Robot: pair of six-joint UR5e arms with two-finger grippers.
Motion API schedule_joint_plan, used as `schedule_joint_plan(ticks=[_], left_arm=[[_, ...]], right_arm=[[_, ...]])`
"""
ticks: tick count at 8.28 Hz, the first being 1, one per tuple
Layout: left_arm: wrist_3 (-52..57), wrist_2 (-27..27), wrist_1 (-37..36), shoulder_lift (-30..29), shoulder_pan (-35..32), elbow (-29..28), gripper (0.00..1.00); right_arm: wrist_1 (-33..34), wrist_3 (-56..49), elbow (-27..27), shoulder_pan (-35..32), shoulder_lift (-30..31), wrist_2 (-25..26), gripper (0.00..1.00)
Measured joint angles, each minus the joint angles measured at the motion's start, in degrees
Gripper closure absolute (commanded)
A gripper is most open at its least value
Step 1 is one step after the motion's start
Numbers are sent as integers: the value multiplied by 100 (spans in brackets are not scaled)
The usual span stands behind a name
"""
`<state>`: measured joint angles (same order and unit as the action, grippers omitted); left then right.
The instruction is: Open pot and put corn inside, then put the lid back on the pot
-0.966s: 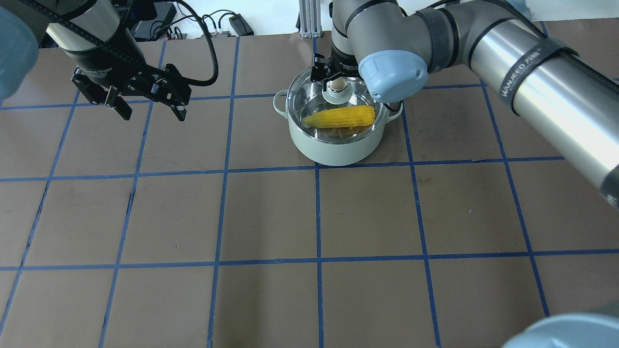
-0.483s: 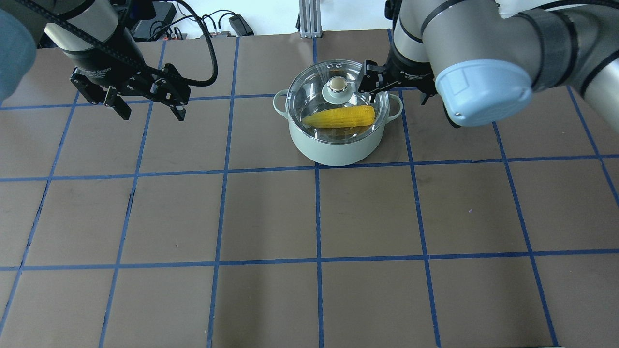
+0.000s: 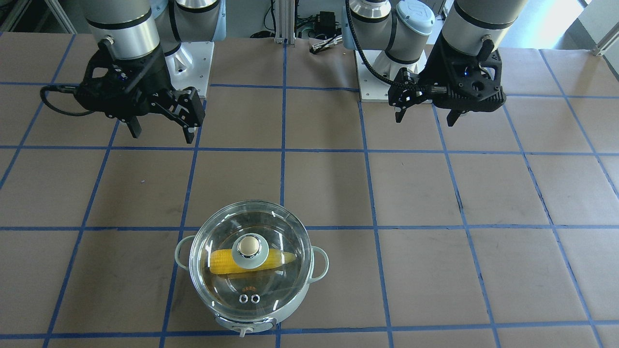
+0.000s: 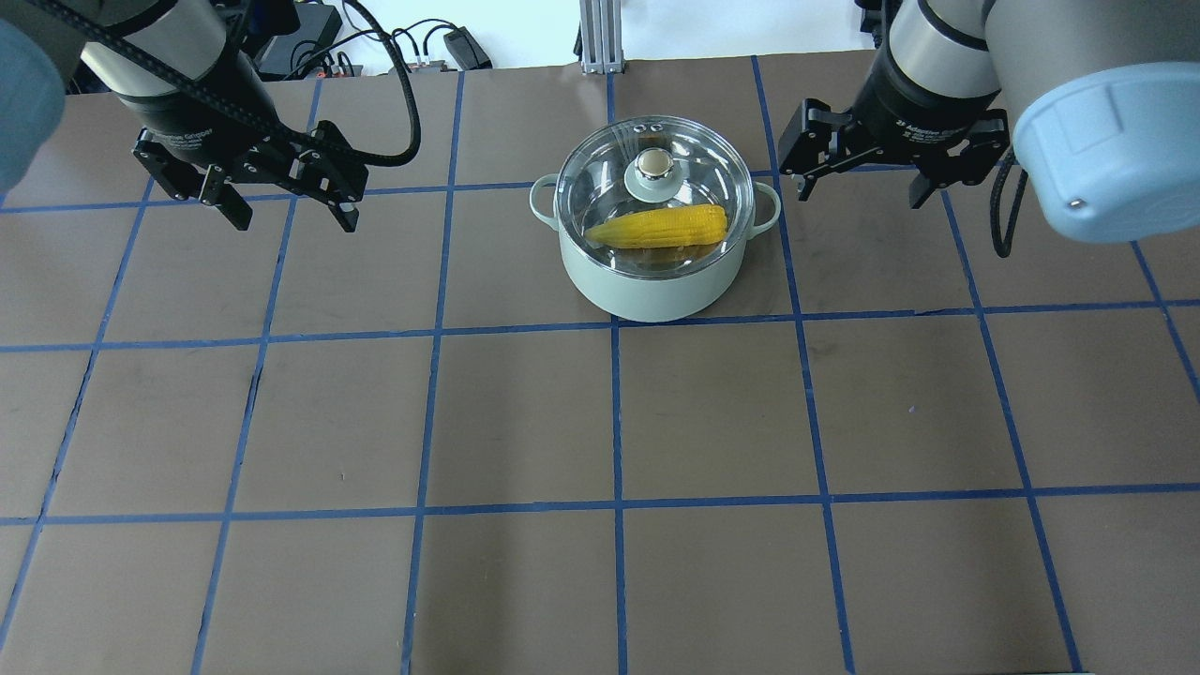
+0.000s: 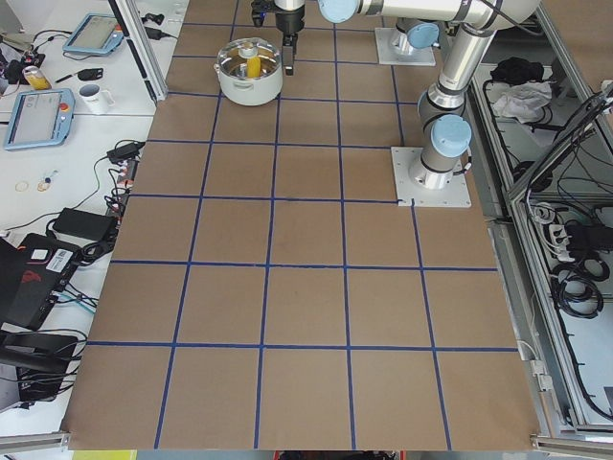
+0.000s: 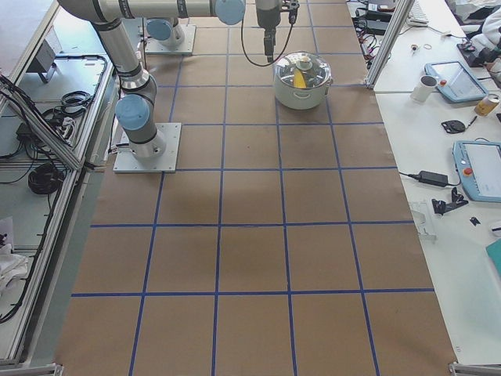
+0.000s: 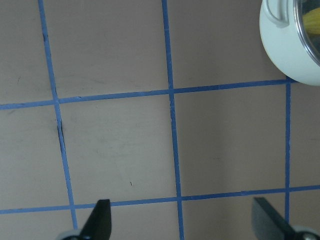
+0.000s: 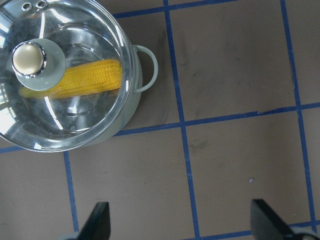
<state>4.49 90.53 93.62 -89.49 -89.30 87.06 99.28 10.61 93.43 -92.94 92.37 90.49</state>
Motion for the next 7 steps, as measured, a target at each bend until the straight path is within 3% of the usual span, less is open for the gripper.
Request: schedule_joint_plan(ticks=[2, 7], left_arm=[[-8, -11, -4, -14, 0, 2, 0], [-16, -20, -17, -87, 0, 7, 0]], right_arm=[[-365, -177, -15, 67, 206, -100, 0], [-503, -489, -18, 80, 278, -98, 0]])
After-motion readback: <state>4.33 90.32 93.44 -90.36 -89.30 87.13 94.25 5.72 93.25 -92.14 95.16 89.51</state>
